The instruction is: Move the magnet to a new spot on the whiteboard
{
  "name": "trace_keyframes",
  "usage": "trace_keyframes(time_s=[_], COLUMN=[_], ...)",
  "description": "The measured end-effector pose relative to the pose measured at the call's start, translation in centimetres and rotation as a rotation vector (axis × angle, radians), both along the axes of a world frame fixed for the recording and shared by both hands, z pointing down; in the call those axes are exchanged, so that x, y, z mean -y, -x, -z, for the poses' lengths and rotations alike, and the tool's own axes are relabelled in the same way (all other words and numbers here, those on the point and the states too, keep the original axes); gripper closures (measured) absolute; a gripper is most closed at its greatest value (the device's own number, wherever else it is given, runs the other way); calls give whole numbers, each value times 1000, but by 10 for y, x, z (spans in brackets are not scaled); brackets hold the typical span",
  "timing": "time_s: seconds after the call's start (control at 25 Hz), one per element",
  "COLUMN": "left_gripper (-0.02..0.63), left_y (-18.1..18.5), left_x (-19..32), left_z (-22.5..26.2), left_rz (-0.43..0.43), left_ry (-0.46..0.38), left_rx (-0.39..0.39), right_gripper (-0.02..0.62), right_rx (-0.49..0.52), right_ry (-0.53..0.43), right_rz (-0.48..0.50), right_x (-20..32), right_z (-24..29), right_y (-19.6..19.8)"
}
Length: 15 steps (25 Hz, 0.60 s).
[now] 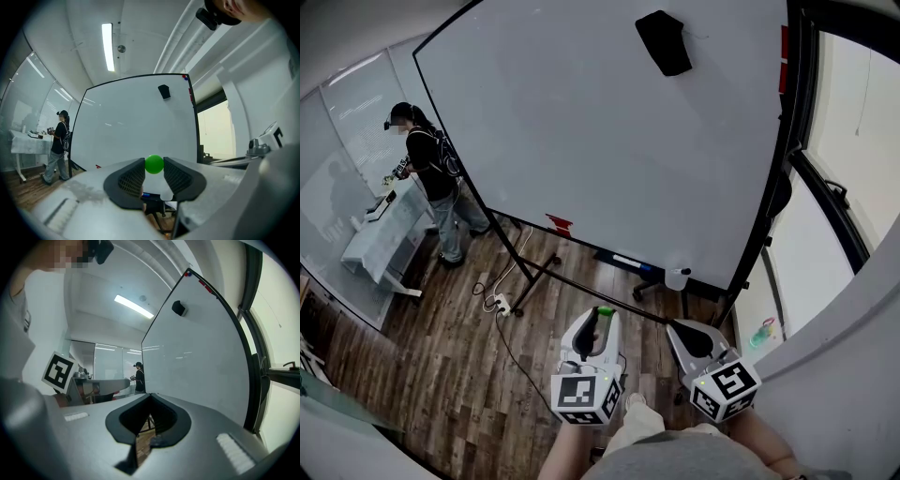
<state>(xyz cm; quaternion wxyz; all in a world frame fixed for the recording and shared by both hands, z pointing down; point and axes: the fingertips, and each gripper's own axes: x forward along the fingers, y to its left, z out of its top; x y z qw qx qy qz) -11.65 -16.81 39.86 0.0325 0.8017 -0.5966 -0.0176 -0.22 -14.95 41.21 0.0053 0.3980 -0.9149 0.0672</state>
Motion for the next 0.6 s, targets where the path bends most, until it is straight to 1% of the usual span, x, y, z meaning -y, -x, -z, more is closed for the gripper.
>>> trace_keyframes(time_s=[0.24,0.6], left_gripper=[471,471], left_y=[-8,-24], left_x=[52,134], left_z=[17,49], left_rz=[-37,-128], left_ry=[-31,-75], left_rx=[16,47], right_gripper=[595,595], right_rx=[-8,4], right_ry=[-5,-7], right_rz=[-10,-58], right_x=[36,89], right_z=[3,6], right_y=[0,6])
